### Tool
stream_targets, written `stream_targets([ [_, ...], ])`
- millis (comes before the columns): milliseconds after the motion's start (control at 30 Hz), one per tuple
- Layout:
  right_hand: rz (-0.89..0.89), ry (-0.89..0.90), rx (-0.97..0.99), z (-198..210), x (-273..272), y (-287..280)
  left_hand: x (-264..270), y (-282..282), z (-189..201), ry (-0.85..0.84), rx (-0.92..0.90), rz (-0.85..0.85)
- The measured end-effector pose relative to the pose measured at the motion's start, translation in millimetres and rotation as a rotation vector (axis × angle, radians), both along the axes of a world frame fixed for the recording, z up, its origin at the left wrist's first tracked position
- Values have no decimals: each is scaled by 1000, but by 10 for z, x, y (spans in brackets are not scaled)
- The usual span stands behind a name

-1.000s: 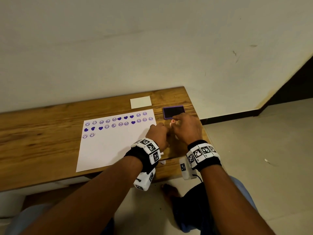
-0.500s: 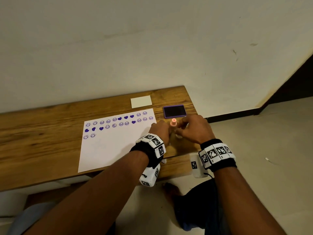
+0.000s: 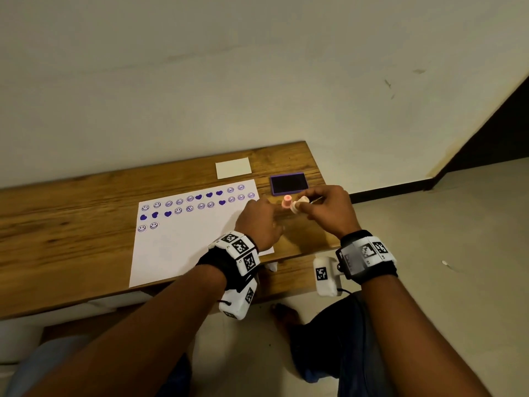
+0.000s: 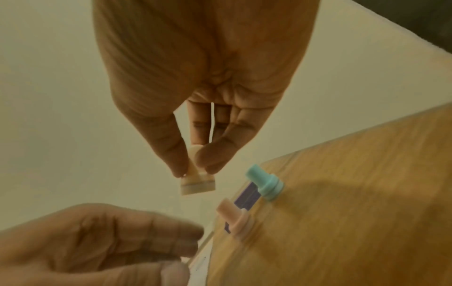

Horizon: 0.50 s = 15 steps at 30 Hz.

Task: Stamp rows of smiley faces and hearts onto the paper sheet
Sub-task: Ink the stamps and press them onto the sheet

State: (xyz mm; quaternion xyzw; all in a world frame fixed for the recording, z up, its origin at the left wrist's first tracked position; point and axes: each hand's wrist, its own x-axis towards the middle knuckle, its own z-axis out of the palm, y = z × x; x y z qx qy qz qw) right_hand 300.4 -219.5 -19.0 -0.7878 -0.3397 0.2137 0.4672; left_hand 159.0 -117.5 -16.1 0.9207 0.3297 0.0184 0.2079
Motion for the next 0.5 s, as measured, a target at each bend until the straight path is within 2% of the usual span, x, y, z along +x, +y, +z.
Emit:
stream_targets([
  [100,40,178,144,64,-96,27,-102,-90,91,-335,-321,39],
  [167,82,275,208,106,-163,25,-135,-145,149,-469,-473,101],
  [367,132,481,298,141,-210,35,-162,-129,175,-627,-564,213],
  [433,32,573,382,164,-191,52,-148,-125,197,-673,-582,254],
  [500,-149,703,534,167,-96,54,-127,-102,212,-718,-632,330],
])
